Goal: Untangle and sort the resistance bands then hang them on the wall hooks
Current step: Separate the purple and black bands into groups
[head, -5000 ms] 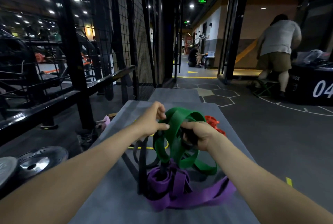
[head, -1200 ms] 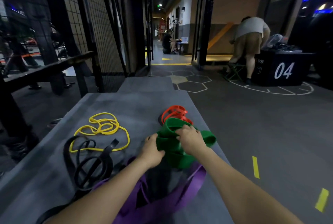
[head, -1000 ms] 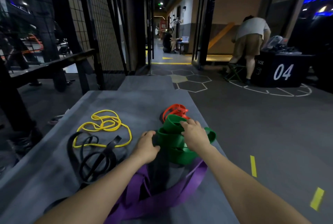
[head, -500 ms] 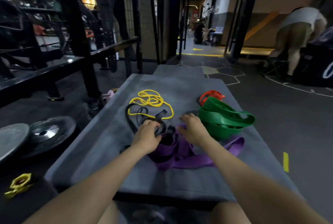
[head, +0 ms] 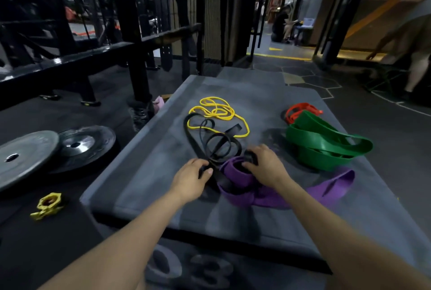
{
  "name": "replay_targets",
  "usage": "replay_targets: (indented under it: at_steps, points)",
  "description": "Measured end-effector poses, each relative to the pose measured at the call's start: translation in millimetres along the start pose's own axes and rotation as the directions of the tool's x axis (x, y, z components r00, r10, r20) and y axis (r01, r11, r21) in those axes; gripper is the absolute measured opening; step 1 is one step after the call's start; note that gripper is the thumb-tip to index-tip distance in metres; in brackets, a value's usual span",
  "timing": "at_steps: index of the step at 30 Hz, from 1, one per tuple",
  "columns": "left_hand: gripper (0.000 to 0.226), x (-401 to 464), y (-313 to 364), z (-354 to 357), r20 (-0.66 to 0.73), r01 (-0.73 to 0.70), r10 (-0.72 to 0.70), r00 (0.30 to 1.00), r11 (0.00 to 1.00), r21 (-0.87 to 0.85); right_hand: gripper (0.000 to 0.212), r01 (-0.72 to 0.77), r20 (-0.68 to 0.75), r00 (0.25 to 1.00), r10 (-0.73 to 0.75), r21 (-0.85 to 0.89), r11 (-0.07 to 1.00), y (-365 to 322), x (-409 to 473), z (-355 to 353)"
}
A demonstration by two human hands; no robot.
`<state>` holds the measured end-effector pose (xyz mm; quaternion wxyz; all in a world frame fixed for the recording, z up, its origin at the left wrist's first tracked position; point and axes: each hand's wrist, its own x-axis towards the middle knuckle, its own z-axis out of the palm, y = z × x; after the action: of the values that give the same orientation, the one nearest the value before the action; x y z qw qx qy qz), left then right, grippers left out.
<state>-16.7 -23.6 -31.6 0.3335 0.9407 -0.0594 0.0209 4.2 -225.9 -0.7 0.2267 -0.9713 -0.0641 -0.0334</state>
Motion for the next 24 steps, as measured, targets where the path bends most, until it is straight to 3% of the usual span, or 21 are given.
replay_targets:
  at_steps: [2, 4, 7, 9, 12, 15, 20, 24]
  points:
    - [0.036, 7, -6, -1, 0.024, -0.049, 0.047, 0.999, 0.994, 0.095, 0.039, 0.017, -0.033, 0.999, -0.015, 0.043, 0.999, 5, -2, 1]
    - [0.036, 15, -7, -3, -0.047, -0.091, 0.100, 0.994, 0.981, 0.169, 0.036, 0.019, -0.026, 0.999, -0.018, 0.047, 0.999, 8, 4, -1]
    - [0.067, 24, 5, -2, -0.085, -0.183, 0.207, 0.975, 0.957, 0.226, 0.031, 0.017, -0.066, 0.998, -0.014, 0.042, 0.999, 8, 9, -2]
    - [0.086, 29, 14, -1, 0.048, -0.190, 0.184, 0.982, 0.944, 0.269, 0.031, 0.025, -0.128, 0.992, -0.017, 0.061, 0.998, 7, 12, -1]
    - [0.084, 35, 13, -2, 0.275, -0.144, 0.025, 0.961, 0.897, 0.419, 0.025, -0.008, -0.261, 0.963, 0.059, 0.190, 0.982, 11, 17, -4]
    - [0.087, 34, 11, -4, 0.315, -0.140, -0.032, 0.949, 0.849, 0.509, 0.023, -0.042, -0.329, 0.922, 0.203, 0.436, 0.899, 20, 18, -13]
    - [0.051, 29, 12, -5, 0.209, -0.056, -0.057, 0.976, 0.865, 0.498, 0.026, -0.134, -0.415, 0.851, 0.321, 0.419, 0.898, 26, 11, -19]
    - [0.026, 27, 9, -14, -0.006, 0.067, -0.070, 0.998, 0.920, 0.386, 0.025, -0.062, -0.366, 0.855, 0.368, 0.633, 0.772, 15, 10, -12]
